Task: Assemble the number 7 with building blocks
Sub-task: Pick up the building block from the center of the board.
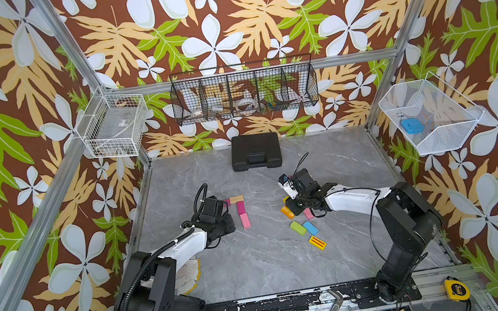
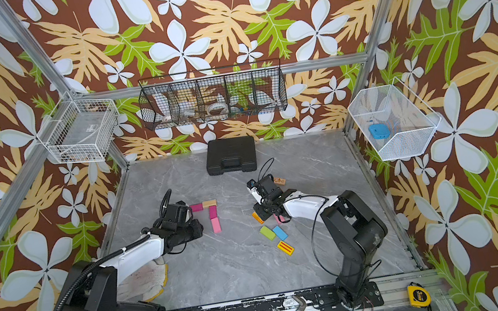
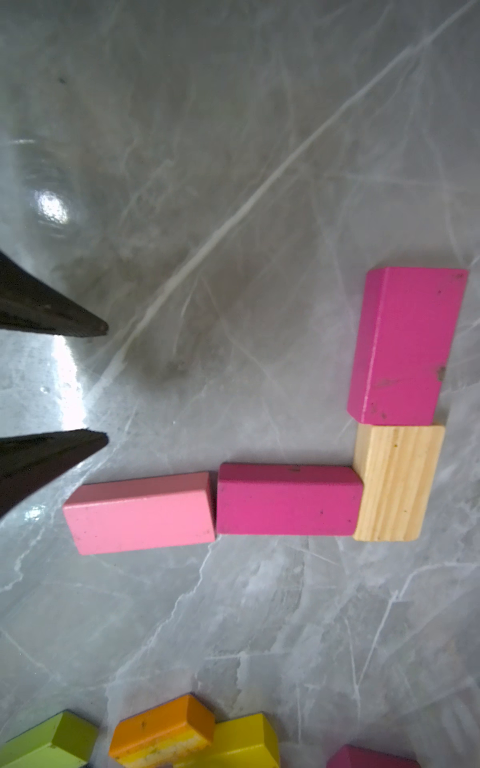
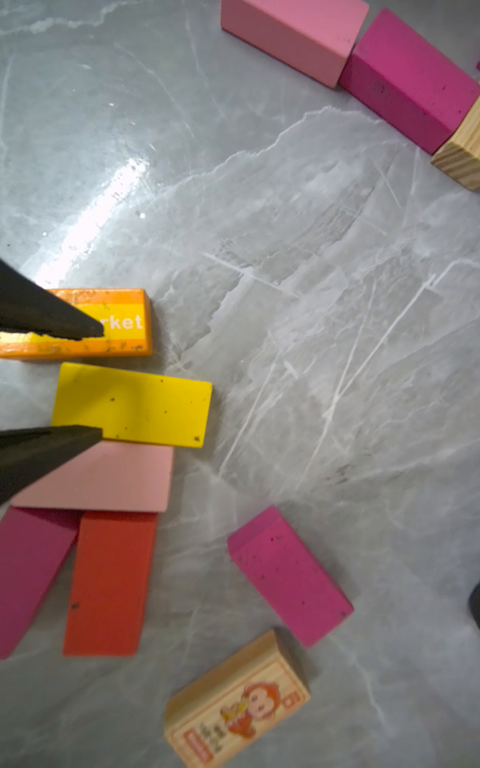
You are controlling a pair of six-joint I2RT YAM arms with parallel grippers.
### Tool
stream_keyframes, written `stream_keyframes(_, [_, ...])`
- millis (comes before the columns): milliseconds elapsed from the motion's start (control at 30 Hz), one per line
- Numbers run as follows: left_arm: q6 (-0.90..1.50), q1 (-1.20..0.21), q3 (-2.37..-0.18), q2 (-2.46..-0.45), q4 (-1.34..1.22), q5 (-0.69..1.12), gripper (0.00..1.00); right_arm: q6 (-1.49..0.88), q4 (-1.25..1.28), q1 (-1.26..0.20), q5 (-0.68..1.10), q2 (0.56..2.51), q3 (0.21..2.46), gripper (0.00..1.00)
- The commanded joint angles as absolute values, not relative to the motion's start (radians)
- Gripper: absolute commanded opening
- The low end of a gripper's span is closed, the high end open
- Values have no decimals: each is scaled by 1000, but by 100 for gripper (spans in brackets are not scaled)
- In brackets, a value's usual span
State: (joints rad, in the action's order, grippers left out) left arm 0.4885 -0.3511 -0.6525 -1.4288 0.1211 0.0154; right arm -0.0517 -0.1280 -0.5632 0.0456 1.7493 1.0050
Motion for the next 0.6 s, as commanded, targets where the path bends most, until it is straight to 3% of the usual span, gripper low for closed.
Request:
stream_keyframes(0, [483, -349, -650, -1408, 96, 33, 41, -72, -125, -552, 53, 1775, 1024, 34])
stream_keyframes(567, [482, -349, -642, -1342, 86, 40, 50, -88, -140, -523, 53, 1869, 1084, 34])
